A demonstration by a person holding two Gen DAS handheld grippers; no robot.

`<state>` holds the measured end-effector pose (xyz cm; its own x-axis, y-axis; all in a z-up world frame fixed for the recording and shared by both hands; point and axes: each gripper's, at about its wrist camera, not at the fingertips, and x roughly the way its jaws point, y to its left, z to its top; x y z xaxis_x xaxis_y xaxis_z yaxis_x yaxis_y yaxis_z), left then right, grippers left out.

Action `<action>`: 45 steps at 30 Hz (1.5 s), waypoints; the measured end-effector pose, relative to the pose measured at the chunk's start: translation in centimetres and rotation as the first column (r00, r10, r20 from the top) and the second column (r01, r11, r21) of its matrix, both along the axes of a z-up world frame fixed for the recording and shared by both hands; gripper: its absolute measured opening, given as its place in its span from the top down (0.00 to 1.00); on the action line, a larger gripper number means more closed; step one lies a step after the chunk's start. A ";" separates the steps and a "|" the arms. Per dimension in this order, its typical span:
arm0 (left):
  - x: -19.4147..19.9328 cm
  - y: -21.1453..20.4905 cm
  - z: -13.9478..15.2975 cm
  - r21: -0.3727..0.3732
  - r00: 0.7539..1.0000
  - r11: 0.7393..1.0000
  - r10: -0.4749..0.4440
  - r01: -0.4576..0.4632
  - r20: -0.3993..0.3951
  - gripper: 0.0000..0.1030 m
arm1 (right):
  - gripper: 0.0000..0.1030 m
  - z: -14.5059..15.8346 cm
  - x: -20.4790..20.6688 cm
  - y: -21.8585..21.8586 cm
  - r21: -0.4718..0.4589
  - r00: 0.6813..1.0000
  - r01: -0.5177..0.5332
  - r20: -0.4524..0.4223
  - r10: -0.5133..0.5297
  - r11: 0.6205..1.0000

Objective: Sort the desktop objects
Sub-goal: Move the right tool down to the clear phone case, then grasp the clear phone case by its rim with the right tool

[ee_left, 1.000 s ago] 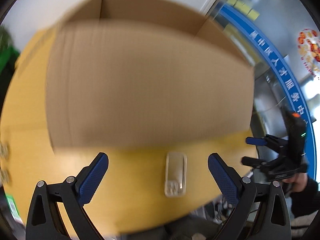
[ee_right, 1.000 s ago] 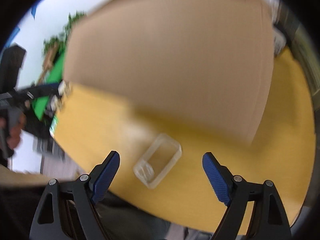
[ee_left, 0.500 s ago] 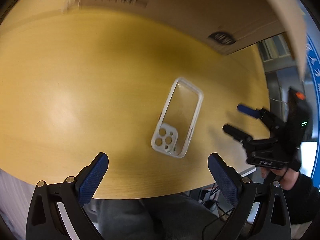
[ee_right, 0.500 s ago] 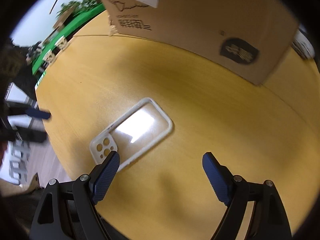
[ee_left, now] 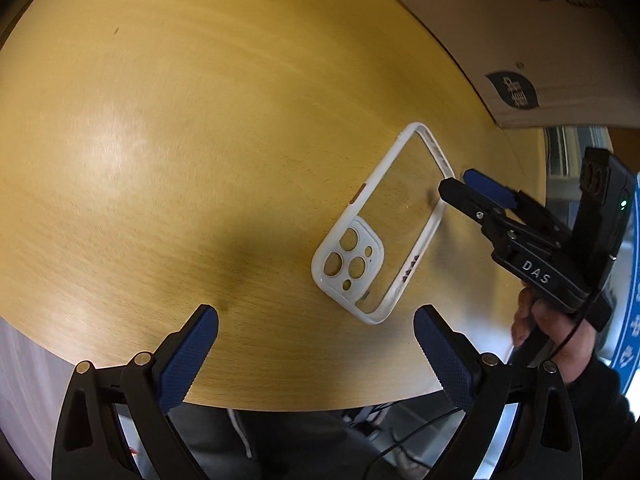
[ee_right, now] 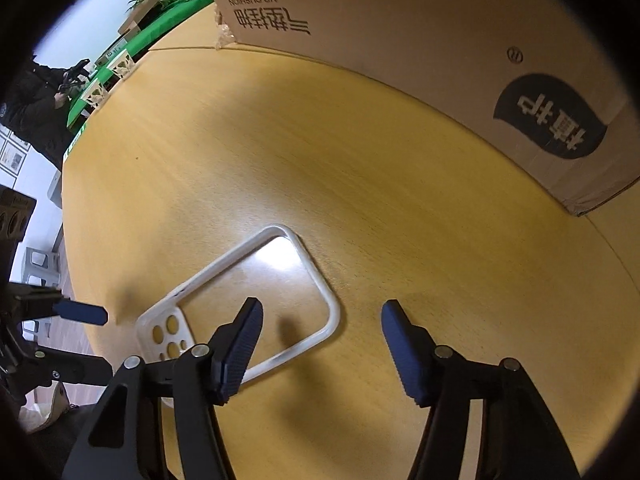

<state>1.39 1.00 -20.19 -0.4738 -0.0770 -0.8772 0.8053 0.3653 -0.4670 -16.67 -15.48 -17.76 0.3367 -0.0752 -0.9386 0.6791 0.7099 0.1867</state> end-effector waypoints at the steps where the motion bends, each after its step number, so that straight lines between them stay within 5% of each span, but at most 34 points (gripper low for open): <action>1: 0.0 0.0 -0.1 -0.004 1.000 1.000 0.012 -0.012 -0.005 0.04 | 0.49 0.0 0.1 -0.1 -0.009 1.000 -0.010 0.004 0.010 1.000; 8: -0.6 -0.1 -0.5 -0.035 0.997 0.997 0.073 -0.073 -0.028 0.04 | 0.90 -0.2 0.0 0.4 -0.027 0.999 -0.039 -0.007 0.038 0.999; 17: 0.2 0.5 -0.1 -0.032 0.998 0.998 0.059 -0.060 -0.035 0.22 | 0.90 -0.3 -2.9 4.6 0.028 0.995 0.093 -0.027 -0.092 0.995; 25: 0.9 1.4 -0.5 0.015 0.999 1.000 0.025 -0.025 -0.021 0.27 | 0.90 -0.5 -6.8 8.7 0.118 0.914 0.406 -0.067 -0.400 0.906; 30: 0.6 1.3 -0.4 0.012 1.000 1.000 0.002 -0.001 -0.025 0.28 | 0.90 -0.5 -6.6 10.0 0.159 0.914 0.406 -0.076 -0.399 0.900; 31: 0.4 1.1 -0.5 0.014 0.999 1.000 -0.008 0.008 -0.033 0.31 | 0.90 -0.5 -6.7 10.0 0.160 0.915 0.404 -0.077 -0.397 0.901; 33: -0.2 0.8 -0.7 0.021 0.998 0.999 -0.031 0.032 -0.049 0.55 | 0.90 -0.4 -6.9 9.8 0.157 0.913 0.407 -0.085 -0.398 0.900; 39: -1.2 0.9 -1.6 0.053 0.994 0.996 -0.062 0.067 -0.091 0.81 | 0.87 -0.1 -7.6 8.5 0.129 0.914 0.404 -0.100 -0.394 0.905; 45: -0.1 1.4 -1.6 0.056 0.995 0.997 -0.044 0.049 -0.094 0.89 | 0.89 -0.1 -7.4 8.1 0.112 0.934 0.352 -0.101 -0.342 0.929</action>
<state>1.24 2.39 -21.78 -0.5554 -0.0033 -0.8316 0.7760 0.3573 -0.5197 -24.07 -7.40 -17.82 0.2355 -0.0537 -0.9704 0.8950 0.4011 0.1951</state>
